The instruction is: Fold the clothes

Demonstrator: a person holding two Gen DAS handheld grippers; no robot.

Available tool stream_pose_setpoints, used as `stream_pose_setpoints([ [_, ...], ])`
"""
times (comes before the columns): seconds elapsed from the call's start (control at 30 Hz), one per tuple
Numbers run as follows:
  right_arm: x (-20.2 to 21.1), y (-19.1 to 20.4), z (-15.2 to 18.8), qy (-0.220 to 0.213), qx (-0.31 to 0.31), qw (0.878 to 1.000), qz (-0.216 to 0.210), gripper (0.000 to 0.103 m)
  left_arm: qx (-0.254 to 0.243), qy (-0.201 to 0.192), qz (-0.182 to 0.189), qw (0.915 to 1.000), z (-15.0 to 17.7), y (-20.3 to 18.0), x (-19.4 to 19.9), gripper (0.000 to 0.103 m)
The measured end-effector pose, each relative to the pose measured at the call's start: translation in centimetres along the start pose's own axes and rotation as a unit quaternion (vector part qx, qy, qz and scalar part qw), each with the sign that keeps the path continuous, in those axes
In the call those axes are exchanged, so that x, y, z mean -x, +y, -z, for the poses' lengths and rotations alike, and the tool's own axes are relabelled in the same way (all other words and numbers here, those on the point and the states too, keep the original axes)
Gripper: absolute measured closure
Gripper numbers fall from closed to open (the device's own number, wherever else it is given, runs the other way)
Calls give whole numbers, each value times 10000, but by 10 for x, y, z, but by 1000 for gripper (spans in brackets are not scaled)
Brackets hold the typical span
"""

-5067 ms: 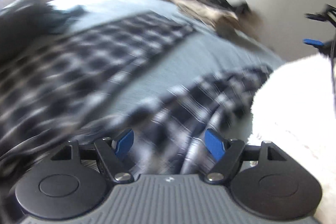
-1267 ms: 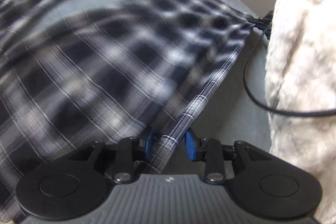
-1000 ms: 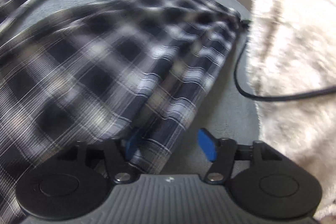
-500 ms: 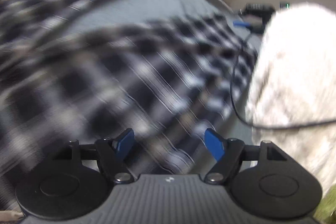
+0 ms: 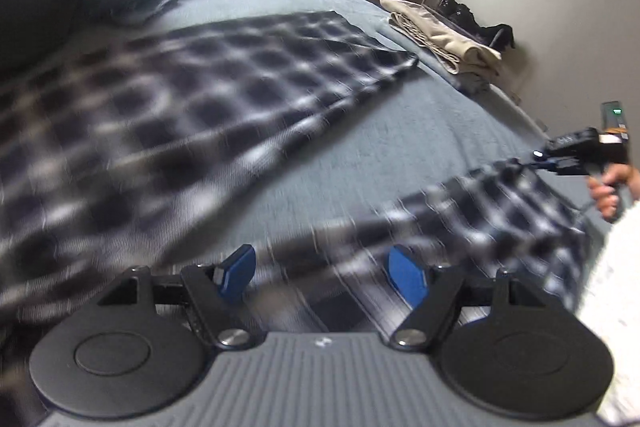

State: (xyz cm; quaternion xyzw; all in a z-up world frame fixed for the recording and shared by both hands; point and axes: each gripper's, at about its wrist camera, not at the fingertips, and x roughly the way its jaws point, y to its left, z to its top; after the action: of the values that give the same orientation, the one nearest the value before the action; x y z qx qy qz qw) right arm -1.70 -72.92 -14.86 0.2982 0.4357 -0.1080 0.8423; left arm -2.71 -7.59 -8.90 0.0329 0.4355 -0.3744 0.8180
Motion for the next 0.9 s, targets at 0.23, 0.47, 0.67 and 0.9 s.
stream_pose_setpoints([
  [0.23, 20, 7, -6, -449, 710, 9958, 360, 90, -906, 214, -201, 9954, -5, -19, -30, 28],
  [0.47, 11, 36, -16, -247, 1501, 9883, -121, 69, -1511, 351, -481, 9867, 6, -36, -48, 36],
  [0.67, 3, 77, 6, -13, 3275, 9447, -184, 61, -1359, 243, -222, 9902, 2, -31, -36, 39],
  [0.9, -17, 106, 23, 604, 4433, 8942, -151, 62, -1194, 360, -209, 9920, -1, -23, -45, 43],
])
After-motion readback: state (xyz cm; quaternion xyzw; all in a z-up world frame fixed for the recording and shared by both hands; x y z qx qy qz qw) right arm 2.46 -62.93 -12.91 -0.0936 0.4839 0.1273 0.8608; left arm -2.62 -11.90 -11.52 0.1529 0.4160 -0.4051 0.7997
